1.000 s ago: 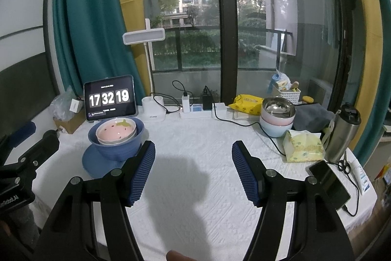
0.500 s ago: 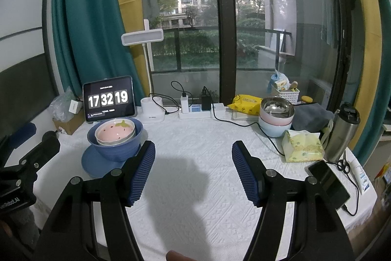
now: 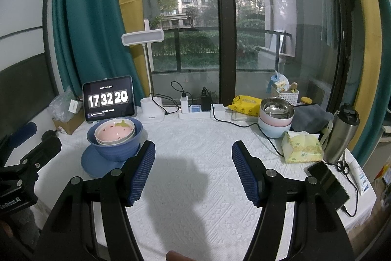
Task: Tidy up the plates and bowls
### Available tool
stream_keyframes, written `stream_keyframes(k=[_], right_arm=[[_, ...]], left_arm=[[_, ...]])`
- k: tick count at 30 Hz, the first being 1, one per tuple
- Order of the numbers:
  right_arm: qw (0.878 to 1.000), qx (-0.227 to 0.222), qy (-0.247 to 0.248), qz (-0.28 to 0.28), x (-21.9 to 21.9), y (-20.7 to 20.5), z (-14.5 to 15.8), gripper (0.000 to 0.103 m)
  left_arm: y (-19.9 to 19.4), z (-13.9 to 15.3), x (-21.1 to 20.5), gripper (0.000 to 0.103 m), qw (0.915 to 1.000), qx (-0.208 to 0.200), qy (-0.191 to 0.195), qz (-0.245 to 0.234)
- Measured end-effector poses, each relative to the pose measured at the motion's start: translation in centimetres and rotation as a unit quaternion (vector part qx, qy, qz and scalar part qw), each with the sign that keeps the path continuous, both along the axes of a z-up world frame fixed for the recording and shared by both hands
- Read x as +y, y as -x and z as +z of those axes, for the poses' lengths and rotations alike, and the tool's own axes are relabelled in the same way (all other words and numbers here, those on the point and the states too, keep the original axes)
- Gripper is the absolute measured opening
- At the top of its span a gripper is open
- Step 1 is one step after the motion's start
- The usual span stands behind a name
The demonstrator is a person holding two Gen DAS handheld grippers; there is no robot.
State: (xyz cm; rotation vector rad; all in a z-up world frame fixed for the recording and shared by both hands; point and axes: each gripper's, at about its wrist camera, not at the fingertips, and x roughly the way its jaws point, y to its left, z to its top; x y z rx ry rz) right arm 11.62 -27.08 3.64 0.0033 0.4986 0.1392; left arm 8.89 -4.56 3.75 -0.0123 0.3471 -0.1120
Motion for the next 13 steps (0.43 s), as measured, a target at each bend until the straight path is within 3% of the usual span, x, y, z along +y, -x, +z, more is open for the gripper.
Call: stream_keyframes(k=[13], right_arm=[[1.0, 0.004, 0.0, 0.001, -0.22, -0.15, -0.23, 0.069]], left_arm=[[-0.02, -0.19, -0.25, 0.096, 0.9999, 0.0, -0.003, -0.012]])
